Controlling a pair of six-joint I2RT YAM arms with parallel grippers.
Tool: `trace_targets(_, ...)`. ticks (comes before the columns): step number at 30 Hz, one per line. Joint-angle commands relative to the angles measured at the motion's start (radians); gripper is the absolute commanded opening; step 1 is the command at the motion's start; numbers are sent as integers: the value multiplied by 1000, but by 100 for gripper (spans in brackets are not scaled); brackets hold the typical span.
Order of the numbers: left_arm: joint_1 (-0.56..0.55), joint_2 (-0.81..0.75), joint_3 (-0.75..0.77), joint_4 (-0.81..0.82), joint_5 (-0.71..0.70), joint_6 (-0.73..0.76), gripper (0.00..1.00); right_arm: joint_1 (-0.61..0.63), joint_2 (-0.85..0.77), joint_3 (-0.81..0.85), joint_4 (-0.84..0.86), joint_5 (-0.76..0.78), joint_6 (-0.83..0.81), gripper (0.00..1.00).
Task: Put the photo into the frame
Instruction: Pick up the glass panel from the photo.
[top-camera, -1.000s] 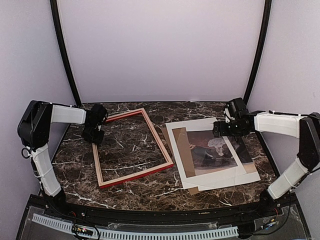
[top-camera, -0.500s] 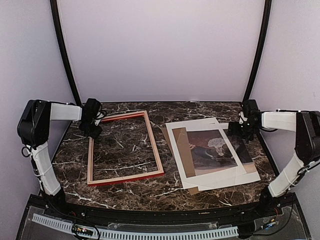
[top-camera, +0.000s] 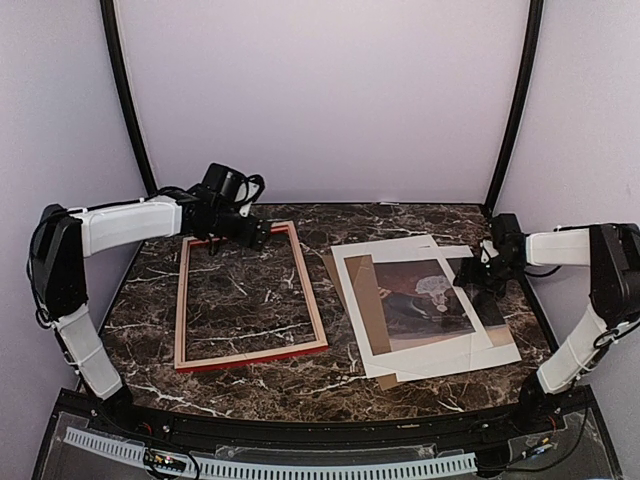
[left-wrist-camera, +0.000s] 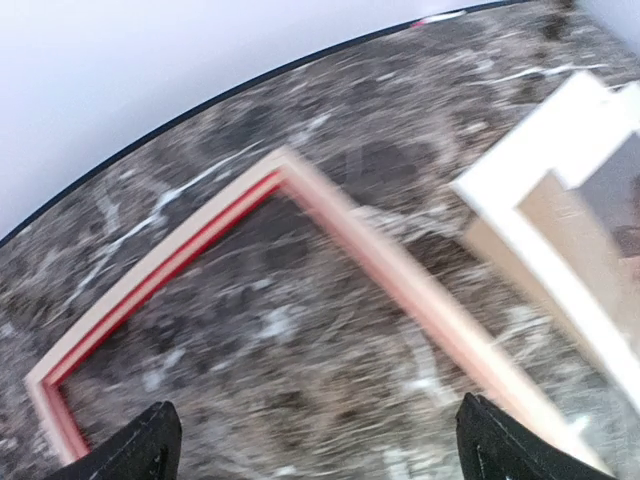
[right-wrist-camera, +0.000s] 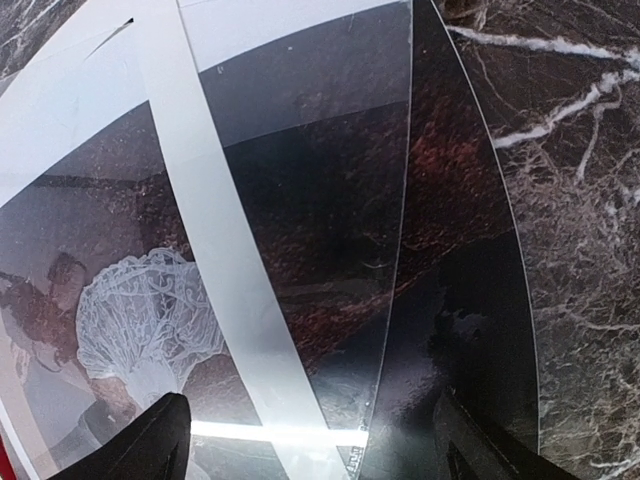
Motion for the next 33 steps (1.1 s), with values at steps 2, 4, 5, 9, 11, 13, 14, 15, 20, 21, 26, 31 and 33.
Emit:
trace_targets(2, -155, 80, 112, 95, 273, -247, 98, -16, 30, -36, 47, -89, 24, 82)
trace_targets(4, -192, 129, 144, 121, 325, -338, 96, -20, 29, -49, 54, -103, 25, 81)
trace_targets(5, -211, 163, 152, 138, 339, -355, 96, -25, 28, -54, 55, -108, 27, 81)
trace_targets(9, -254, 261, 212, 165, 411, -449, 94, -45, 15, -82, 74, -140, 43, 81)
trace_targets(11, -265, 313, 242, 168, 432, -483, 93, -50, 14, -101, 97, -168, 59, 81)
trace_targets(13, -271, 358, 272, 165, 452, -515, 93, -52, 16, -118, 121, -204, 73, 80)
trace_targets(14, -273, 370, 290, 160, 471, -533, 92, -52, 18, -126, 131, -219, 82, 80)
trace_targets(15, -275, 392, 297, 160, 478, -541, 92, -52, 17, -135, 144, -238, 91, 79)
trace_targets(20, -288, 445, 318, 152, 496, -576, 89, -52, 26, -154, 177, -282, 116, 76)
trace_targets(21, -290, 451, 327, 147, 497, -581, 87, -52, 25, -154, 181, -288, 120, 75)
trace_targets(26, -294, 503, 345, 98, 498, -637, 83, -88, 21, -152, 188, -310, 126, 73)
trace_targets(31, -296, 529, 345, 75, 504, -687, 79, -107, 15, -166, 222, -369, 141, 71)
trace_targets(33, -296, 534, 344, 75, 504, -694, 78, -114, 17, -170, 235, -395, 138, 68)
